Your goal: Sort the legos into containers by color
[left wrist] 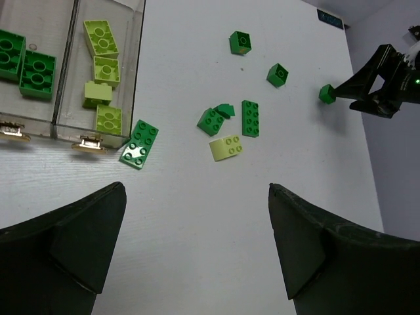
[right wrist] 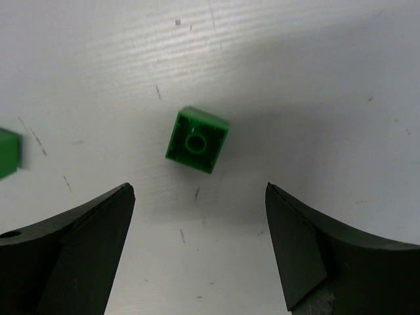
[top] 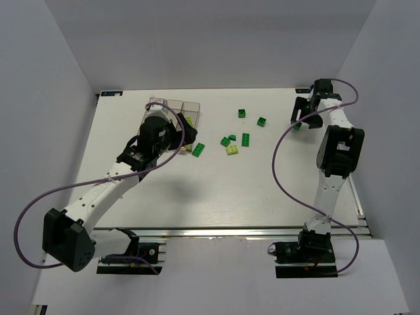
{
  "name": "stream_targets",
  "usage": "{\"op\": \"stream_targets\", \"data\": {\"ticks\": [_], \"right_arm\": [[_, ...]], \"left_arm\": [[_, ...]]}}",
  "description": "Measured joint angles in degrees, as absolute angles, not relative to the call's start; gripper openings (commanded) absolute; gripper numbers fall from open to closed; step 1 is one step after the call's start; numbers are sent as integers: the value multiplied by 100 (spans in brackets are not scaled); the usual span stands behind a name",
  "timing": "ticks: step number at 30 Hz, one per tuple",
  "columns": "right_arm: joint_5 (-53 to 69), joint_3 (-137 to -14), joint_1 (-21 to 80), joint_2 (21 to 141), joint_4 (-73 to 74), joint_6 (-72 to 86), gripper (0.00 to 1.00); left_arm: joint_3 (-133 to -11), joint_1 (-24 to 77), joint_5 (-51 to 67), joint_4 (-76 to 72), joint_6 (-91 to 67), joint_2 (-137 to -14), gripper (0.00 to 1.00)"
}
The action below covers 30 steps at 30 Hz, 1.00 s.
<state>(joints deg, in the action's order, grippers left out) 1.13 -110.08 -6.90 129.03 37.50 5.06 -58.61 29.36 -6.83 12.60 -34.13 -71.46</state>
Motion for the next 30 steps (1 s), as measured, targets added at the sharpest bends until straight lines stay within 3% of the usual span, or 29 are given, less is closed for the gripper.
{"op": "stream_targets", "data": {"ticks": [7, 30], "right_arm": [[-132, -11646, -668, 13155, 3647, 908, 80], [-239, -11959, -504, 13688, 3618, 1057, 60]], "left_arm": [[-5201, 2936, -794, 1070, -4156, -6711, 98], [-5009, 2936, -1190, 1463, -4635, -5850, 98]]}}
